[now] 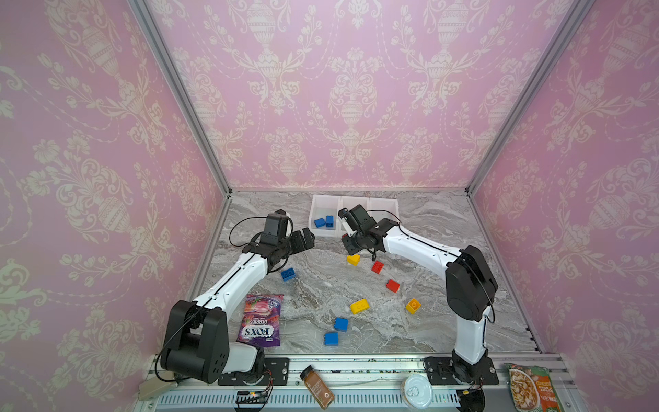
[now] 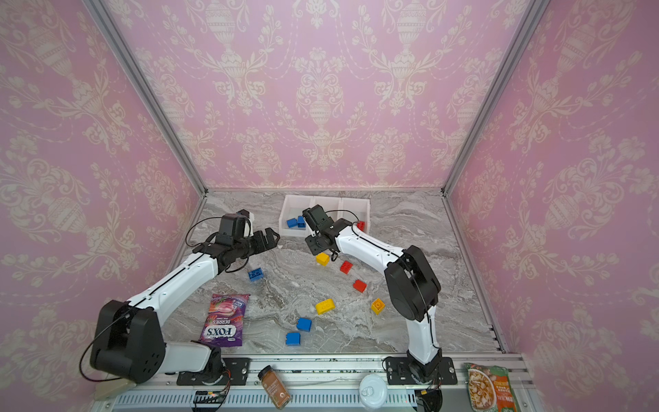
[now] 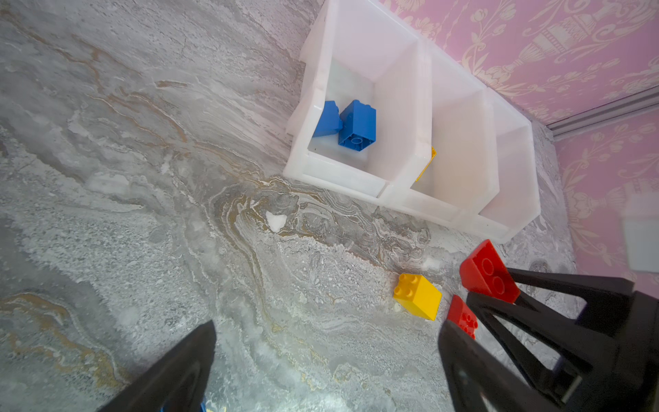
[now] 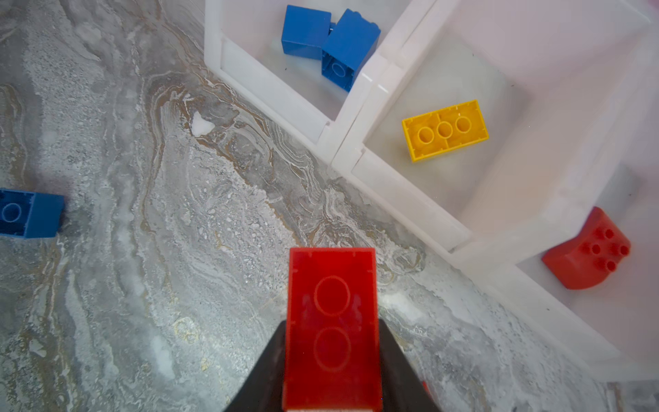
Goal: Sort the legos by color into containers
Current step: 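Lift the red brick with the right gripper over the farthest compartment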
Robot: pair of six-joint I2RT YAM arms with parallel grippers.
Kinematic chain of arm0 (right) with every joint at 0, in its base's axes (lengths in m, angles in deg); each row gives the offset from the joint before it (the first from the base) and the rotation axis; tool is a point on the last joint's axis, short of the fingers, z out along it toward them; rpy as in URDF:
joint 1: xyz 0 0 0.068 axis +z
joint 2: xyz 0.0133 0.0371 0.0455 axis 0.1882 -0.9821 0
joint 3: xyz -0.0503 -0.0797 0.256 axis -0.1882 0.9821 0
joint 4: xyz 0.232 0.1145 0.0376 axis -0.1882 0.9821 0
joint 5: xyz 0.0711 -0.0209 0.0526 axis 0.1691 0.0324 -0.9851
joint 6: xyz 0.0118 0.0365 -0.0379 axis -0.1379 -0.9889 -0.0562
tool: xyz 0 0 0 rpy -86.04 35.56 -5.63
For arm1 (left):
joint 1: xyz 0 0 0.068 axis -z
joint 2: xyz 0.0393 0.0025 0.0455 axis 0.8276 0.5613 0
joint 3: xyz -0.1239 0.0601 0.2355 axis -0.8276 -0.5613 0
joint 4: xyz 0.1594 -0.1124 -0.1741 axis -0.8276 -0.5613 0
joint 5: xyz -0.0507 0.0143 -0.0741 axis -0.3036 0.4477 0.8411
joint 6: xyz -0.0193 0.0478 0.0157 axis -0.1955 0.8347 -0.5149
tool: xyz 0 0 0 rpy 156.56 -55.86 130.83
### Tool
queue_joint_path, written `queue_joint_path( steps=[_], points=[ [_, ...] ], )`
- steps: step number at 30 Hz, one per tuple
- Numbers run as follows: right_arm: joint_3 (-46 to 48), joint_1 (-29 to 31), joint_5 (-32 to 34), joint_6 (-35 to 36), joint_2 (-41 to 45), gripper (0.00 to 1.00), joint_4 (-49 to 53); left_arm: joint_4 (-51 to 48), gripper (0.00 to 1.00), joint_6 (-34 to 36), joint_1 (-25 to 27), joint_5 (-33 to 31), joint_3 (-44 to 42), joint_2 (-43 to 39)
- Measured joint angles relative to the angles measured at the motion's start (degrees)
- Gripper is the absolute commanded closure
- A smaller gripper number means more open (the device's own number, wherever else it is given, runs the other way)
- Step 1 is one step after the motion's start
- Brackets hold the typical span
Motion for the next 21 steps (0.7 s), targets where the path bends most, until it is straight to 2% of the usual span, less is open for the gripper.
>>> queue_joint_path(
  steps=[4,16,21],
  points=[
    [0.57,-2.08,0.0,0.11,1.66,0.64,0.02,0.0,0.01,-0.02,0.0,0.0,0.0,0.0],
    [1.11,-13.77,0.0,0.17,2.08,0.64,-0.02,-0.02,0.01,0.0,0.0,0.0,0.0,0.0],
    [-2.4,-17.09,-0.09,0.17,-0.85,0.64,0.37,-0.04,0.01,0.0,0.0,0.0,0.0,0.0]
  ],
)
